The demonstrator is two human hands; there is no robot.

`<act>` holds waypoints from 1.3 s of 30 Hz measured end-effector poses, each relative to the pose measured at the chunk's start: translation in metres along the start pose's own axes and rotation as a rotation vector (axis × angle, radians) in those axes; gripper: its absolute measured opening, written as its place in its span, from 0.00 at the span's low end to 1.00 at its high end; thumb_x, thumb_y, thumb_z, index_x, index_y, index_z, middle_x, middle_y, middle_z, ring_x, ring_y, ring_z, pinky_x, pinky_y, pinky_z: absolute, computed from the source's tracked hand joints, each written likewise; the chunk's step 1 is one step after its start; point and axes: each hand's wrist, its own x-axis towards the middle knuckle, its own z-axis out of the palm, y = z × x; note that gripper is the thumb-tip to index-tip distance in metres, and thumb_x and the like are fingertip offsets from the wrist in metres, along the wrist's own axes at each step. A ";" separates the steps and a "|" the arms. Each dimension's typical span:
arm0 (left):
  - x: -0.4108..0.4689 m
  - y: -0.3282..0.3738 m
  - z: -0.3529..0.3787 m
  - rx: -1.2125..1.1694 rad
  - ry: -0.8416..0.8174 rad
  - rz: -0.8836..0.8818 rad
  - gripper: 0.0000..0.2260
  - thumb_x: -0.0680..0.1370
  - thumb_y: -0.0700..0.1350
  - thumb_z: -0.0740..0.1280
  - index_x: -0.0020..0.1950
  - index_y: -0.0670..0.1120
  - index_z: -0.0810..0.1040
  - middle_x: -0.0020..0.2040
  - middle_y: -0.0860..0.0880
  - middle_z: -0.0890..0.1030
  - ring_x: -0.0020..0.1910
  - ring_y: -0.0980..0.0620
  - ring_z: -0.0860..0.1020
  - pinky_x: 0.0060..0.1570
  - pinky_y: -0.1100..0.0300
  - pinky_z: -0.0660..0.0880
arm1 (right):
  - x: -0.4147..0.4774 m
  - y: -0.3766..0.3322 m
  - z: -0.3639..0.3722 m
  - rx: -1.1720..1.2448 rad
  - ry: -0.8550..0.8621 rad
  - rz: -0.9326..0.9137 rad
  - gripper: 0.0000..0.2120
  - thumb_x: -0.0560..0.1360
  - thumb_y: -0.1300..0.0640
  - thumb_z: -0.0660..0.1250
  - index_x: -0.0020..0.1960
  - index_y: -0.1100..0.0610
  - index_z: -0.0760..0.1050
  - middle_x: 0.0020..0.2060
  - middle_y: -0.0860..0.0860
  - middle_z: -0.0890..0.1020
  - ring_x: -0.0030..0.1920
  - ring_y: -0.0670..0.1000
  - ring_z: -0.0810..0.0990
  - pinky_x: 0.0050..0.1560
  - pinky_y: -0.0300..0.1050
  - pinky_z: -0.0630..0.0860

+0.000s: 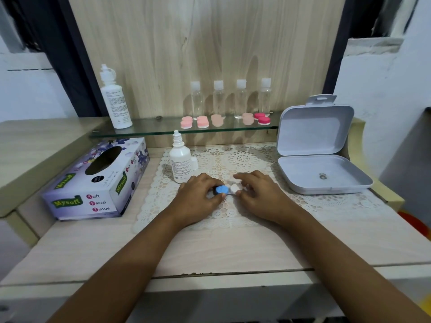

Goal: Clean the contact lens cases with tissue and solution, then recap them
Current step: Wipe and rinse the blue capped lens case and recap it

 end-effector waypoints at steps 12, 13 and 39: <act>0.000 0.001 0.000 0.021 -0.003 -0.005 0.12 0.77 0.52 0.65 0.59 0.53 0.77 0.54 0.53 0.75 0.56 0.51 0.71 0.60 0.51 0.66 | -0.001 0.002 0.003 -0.019 0.020 -0.014 0.21 0.75 0.51 0.62 0.67 0.50 0.67 0.59 0.51 0.71 0.62 0.53 0.69 0.63 0.55 0.67; 0.000 0.001 0.000 0.023 -0.003 -0.005 0.12 0.77 0.52 0.65 0.59 0.53 0.77 0.54 0.53 0.75 0.56 0.51 0.71 0.60 0.51 0.66 | 0.000 0.002 0.002 -0.009 0.016 -0.019 0.19 0.75 0.52 0.62 0.66 0.49 0.69 0.59 0.51 0.72 0.62 0.53 0.69 0.64 0.55 0.66; 0.002 -0.001 0.001 0.022 0.008 0.009 0.12 0.77 0.51 0.64 0.59 0.53 0.77 0.51 0.56 0.73 0.55 0.52 0.71 0.60 0.50 0.67 | -0.001 0.003 0.004 -0.062 0.035 -0.051 0.13 0.75 0.50 0.64 0.58 0.54 0.75 0.53 0.50 0.75 0.57 0.53 0.71 0.59 0.51 0.68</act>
